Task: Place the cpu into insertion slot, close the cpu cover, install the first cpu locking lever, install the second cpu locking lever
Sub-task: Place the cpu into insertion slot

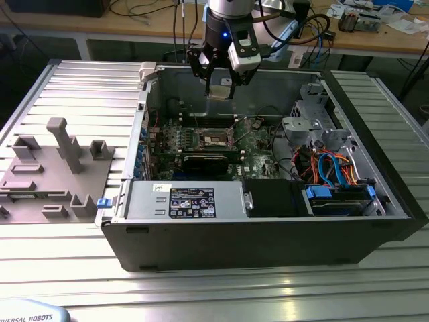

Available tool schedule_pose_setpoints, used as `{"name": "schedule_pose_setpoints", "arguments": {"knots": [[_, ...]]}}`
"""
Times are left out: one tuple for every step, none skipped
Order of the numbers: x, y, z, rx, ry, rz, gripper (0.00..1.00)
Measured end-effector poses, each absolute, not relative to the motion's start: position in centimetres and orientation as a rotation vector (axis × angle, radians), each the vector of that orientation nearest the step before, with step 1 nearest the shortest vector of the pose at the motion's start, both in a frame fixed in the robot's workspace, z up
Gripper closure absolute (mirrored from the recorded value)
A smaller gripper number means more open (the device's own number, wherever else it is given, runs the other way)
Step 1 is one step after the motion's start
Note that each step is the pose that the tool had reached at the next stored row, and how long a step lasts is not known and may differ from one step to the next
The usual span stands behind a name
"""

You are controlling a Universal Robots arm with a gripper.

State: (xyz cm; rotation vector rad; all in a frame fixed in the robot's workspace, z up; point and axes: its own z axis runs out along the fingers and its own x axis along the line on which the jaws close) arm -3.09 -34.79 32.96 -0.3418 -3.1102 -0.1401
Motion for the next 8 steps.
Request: {"name": "schedule_pose_setpoints", "arguments": {"knots": [[-3.09, -34.79, 32.96, -0.342, -3.11, -0.14, 0.46], [-3.09, -34.79, 32.96, -0.344, -3.11, -0.14, 0.46], [-3.09, -34.79, 32.96, -0.349, -3.11, -0.14, 0.46], [-3.09, -34.79, 32.96, -0.365, -3.108, -0.14, 0.46], [-3.09, -34.79, 32.96, -0.37, -3.108, -0.14, 0.46], [-3.09, -34.79, 32.96, -0.373, -3.107, -0.14, 0.46], [-3.09, -34.79, 32.96, -0.377, -3.107, -0.14, 0.46], [-3.09, -34.79, 32.96, -0.38, -3.107, -0.14, 0.46]]}}
